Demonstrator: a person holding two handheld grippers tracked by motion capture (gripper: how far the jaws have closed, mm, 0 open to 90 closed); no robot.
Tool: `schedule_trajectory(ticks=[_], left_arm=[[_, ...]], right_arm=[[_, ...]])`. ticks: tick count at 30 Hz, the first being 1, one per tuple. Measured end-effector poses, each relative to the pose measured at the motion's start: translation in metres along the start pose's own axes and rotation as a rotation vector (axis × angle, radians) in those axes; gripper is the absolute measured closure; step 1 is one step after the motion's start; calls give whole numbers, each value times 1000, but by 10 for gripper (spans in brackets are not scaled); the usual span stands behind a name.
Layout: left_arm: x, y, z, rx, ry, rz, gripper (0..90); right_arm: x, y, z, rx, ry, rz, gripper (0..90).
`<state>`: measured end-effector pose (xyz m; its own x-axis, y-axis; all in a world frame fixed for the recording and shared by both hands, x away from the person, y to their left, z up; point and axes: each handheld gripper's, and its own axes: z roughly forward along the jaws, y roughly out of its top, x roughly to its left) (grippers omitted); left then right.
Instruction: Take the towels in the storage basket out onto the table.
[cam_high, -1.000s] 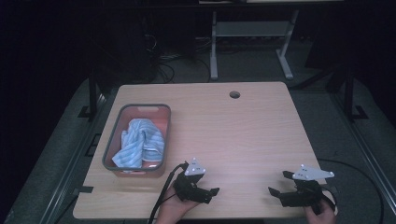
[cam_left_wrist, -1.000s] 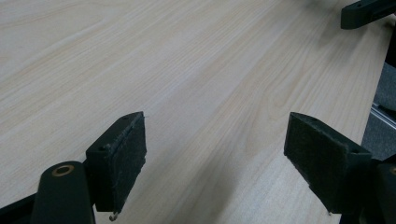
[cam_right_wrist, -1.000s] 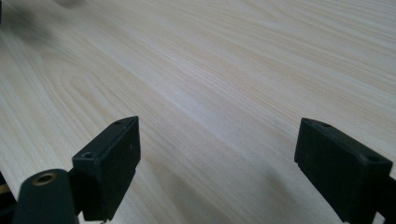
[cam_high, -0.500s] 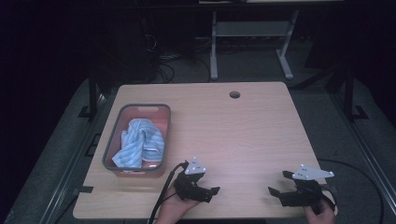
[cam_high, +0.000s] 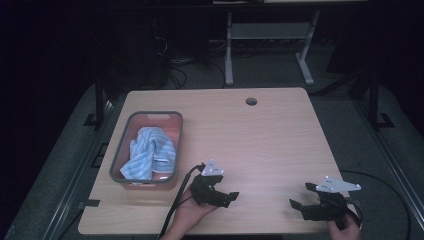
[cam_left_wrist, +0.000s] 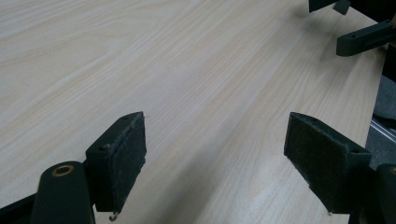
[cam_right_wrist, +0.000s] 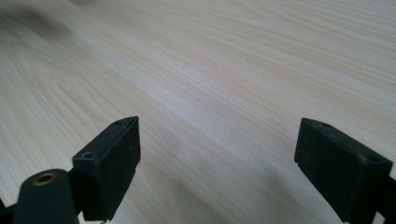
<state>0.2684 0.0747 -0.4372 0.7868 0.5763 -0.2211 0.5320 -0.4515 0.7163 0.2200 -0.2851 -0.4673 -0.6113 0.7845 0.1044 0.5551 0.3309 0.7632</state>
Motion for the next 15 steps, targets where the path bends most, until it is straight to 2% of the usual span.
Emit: schedule_trajectory(ticks=[11,14,15], left_arm=[[5,23,-5,30,1,5,206],[8,29,-7,25,-7,-11,198],[10,32,-8,37,-1,0,191]], right_arm=[[2,1,-1,-3,-3,-14,137],[1,1,-1,-4,-4,-9,137],[2,1,-1,-3,-4,-7,138]])
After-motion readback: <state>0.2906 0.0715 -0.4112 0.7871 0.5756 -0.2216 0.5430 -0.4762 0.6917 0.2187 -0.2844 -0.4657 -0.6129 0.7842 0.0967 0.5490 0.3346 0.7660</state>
